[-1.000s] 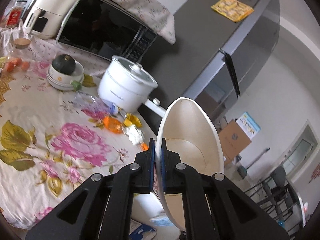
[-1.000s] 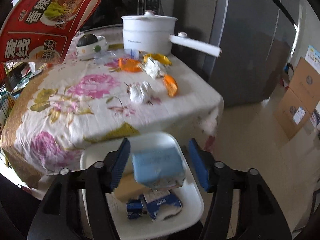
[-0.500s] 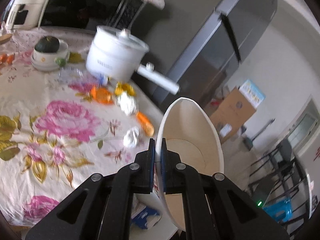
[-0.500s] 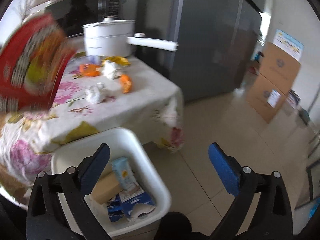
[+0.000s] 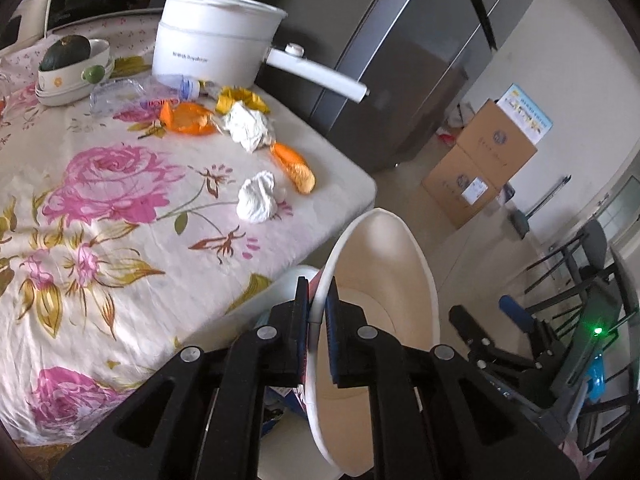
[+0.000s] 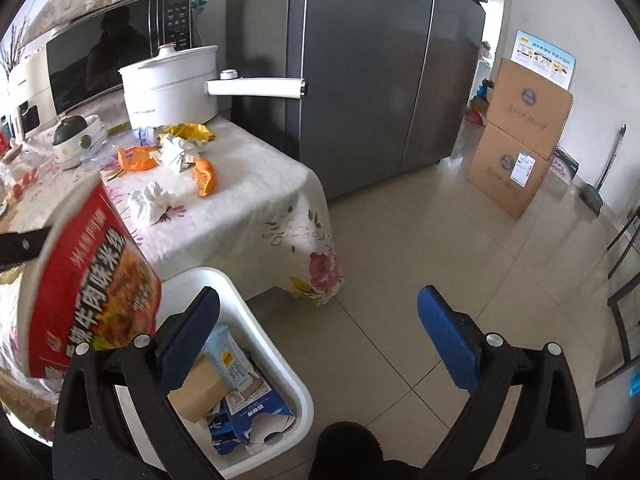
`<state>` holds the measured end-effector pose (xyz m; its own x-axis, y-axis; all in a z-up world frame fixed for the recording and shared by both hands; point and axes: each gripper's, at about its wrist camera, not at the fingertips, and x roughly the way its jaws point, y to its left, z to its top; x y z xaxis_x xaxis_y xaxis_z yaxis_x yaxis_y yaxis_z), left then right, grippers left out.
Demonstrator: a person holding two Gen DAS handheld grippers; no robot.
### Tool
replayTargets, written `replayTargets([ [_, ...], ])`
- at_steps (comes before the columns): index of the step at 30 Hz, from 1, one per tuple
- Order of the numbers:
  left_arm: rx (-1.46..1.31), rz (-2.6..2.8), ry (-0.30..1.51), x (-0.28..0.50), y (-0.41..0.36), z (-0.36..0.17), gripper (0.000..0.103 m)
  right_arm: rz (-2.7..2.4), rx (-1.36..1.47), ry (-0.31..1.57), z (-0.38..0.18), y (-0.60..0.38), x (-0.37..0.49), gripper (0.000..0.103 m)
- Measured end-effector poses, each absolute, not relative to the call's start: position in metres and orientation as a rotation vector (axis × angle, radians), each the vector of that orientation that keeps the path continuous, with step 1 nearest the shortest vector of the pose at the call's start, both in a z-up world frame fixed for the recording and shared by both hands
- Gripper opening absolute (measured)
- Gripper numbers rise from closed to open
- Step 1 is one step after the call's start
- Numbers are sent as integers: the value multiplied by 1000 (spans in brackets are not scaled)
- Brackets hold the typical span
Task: Collect trash
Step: 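Drop the red noodle cup into the white bin with the left gripper, then reach the left gripper to the white tissue ball and close on it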
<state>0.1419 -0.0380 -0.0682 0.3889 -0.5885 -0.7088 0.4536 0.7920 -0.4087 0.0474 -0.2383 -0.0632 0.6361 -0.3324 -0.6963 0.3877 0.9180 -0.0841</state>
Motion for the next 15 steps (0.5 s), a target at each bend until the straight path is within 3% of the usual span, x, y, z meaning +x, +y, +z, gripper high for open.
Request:
replayTargets([
  [4,-148,-668,999,145,-43,-75,20,-416,64,778,-63,-237,48,96],
  [6,-137,-664,1003,145,-45,-77,36,-418,64,779,-63,-237,49,96],
  [8,-120,-656,998,144,-48,-78,43,-420,69,778,-63,-238,49,96],
  [15,-128,-625,1036,153,-50,-86,50,-410,83,794,-65,-239,55,96],
])
